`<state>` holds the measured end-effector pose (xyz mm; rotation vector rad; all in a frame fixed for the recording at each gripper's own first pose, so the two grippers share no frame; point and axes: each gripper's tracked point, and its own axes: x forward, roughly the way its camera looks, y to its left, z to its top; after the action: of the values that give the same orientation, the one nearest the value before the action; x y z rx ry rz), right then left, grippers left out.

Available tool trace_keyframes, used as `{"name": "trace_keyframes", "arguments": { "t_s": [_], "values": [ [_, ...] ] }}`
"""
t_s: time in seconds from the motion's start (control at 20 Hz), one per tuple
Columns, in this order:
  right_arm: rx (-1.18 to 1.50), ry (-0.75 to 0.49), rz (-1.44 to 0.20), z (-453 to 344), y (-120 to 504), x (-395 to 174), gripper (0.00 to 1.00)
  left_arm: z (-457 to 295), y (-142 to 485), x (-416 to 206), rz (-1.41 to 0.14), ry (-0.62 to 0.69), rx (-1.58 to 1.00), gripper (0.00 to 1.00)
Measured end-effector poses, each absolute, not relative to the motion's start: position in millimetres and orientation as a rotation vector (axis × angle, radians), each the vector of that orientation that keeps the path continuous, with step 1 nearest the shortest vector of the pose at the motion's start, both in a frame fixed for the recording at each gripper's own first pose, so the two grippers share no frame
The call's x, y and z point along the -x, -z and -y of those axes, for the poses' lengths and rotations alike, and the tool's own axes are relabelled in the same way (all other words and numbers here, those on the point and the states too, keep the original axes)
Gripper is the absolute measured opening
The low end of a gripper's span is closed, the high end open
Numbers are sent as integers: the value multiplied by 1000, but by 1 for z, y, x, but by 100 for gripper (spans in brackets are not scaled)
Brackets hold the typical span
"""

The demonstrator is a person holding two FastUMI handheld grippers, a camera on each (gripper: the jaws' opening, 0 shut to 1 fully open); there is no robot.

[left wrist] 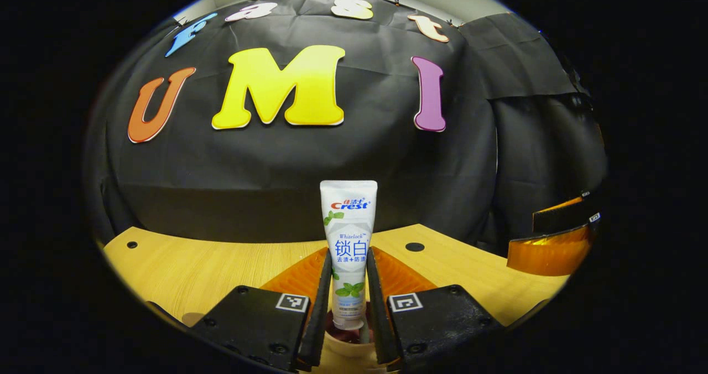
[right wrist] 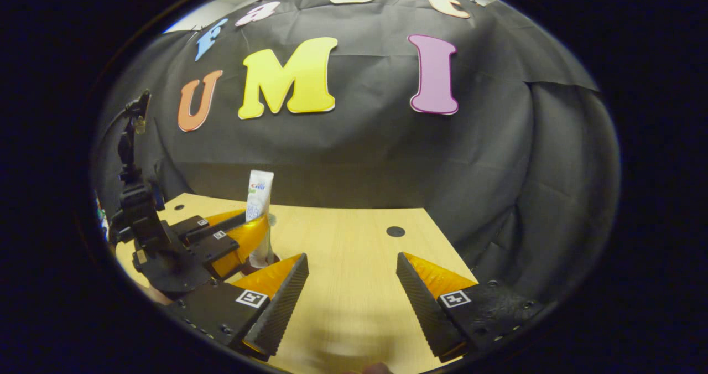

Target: Put the toothbrush and toothpaste on the desktop into the cup, then pick up the cup and place it on the coaster on the desktop.

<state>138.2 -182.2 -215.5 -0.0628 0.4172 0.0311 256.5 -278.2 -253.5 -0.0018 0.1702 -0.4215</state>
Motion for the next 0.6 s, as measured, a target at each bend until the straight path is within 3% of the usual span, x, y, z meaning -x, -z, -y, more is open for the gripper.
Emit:
{"name": "trace_keyframes", "arguments": {
  "t_s": [0.25, 0.35, 0.4, 0.6],
  "values": [
    [54, -41, -420, 175, 216, -134, 97, 272, 253, -242, -181, 405, 17, 52],
    [51, -50, -415, 170, 213, -133, 97, 267, 252, -236, -189, 396, 10, 78],
    [52, -54, -413, 167, 212, -131, 97, 264, 247, -232, -188, 386, 13, 83],
    [52, -55, -404, 158, 200, -127, 97, 242, 227, -219, -184, 335, 11, 88]
  ]
}}
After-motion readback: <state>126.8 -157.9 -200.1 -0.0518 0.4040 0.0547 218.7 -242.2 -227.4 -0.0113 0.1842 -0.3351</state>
